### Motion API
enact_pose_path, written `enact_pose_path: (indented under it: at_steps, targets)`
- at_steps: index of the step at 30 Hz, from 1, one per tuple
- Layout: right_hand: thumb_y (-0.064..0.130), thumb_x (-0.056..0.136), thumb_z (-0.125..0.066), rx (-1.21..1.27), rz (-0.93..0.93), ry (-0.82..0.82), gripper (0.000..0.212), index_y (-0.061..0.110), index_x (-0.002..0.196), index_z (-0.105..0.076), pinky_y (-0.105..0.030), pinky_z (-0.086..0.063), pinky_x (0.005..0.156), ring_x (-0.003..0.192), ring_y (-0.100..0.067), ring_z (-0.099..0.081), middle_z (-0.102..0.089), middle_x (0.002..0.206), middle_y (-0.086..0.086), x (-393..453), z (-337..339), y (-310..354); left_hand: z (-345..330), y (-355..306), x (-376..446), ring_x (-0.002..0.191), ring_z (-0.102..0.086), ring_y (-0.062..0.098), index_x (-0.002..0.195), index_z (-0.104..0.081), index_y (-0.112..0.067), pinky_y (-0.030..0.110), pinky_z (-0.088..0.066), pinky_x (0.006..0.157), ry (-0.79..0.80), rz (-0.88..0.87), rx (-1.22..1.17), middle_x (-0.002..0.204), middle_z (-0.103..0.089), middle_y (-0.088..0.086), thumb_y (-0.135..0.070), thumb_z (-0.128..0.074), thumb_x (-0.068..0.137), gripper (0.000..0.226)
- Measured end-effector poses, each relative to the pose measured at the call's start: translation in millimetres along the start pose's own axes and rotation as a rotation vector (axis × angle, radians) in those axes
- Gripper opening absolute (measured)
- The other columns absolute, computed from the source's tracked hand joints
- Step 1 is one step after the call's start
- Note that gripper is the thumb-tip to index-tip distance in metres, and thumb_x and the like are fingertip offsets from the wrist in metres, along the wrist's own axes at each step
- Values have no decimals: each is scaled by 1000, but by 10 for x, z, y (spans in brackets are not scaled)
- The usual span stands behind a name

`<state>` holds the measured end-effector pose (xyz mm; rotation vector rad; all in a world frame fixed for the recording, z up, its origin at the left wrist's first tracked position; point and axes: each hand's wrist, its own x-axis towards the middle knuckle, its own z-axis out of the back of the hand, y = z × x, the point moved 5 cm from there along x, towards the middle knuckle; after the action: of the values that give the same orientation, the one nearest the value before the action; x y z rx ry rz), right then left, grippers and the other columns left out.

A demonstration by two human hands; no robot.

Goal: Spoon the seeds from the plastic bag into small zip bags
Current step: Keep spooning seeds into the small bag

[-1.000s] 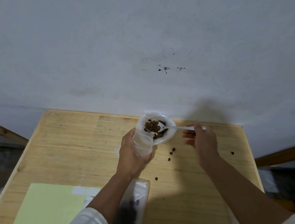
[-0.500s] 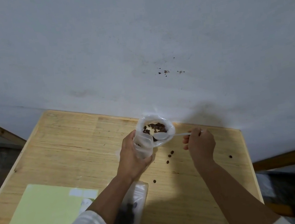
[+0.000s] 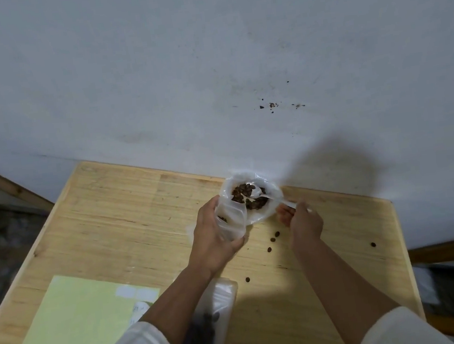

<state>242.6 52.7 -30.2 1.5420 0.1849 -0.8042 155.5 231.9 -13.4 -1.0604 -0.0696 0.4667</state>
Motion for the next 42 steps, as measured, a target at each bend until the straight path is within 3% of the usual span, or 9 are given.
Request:
enact_pose_path:
  at_steps: [8,14,17,21,28,31,35,39,42]
  targets:
    - [22,99,-40,9,64,98,26,11,80,-55,-20,-43,40,49,-11,-62,-65,65,-5,-127,219,241,4,-2,-8,117,-36,2,142,-28,-17,13,-29,97,-9,2,-4,140,-37,-1,-29,-86,62,100]
    - [21,100,-40,-217,456,284,28,4,90,-61,-21,-42,37,51,-11,-59,-63,65,-7,-553,184,643,-4,-23,-14,118,-40,7,141,-31,-16,12,-31,94,-29,-4,27,139,-39,1,-32,-85,61,98]
    - [21,100,-39,-297,579,199,29,10,82,-59,-18,-41,36,41,-7,-51,-61,60,-4,-659,198,740,5,-43,-27,116,-42,7,140,-32,-16,15,-33,94,-32,-13,19,137,-41,2,-28,-85,61,95]
    - [19,99,-31,-468,493,-13,36,2,83,-58,-15,-38,33,36,-14,-49,-61,59,-7,-436,265,652,9,-26,-40,123,-41,10,142,-29,-15,14,-30,97,-15,-6,12,141,-37,1,-27,-86,62,99]
    - [17,97,-25,-576,346,-126,41,-3,87,-60,-21,-41,39,42,-21,-57,-64,60,-10,-63,163,387,-26,-14,-22,127,-34,6,143,-25,-18,12,-26,99,8,-11,2,144,-33,-2,-30,-86,62,102]
    - [18,96,-26,-485,277,-174,39,-2,88,-59,-33,-54,60,50,-27,-63,-62,55,-7,11,112,287,-29,-19,-10,121,-34,1,143,-25,-19,11,-28,97,8,-13,-8,143,-34,-3,-31,-85,62,101]
    - [21,100,-33,-207,95,-131,25,8,97,-54,-19,-49,44,47,-18,-61,-65,62,-7,35,79,145,-27,-14,16,116,-34,-2,141,-27,-21,1,-26,89,4,-14,-9,139,-35,-6,-34,-85,61,100]
    - [20,100,-38,11,-41,-28,24,3,108,-53,-17,-46,38,44,-10,-63,-69,82,-17,81,43,44,-21,-9,28,117,-36,0,141,-28,-21,13,-30,97,1,-17,-9,139,-36,-5,-34,-86,61,100]
    - [20,100,-38,56,-52,15,21,3,105,-51,-14,-43,35,41,-8,-62,-67,74,-14,68,76,45,-20,-7,30,117,-36,0,141,-27,-21,13,-30,96,-5,-16,0,139,-36,-5,-35,-86,61,101]
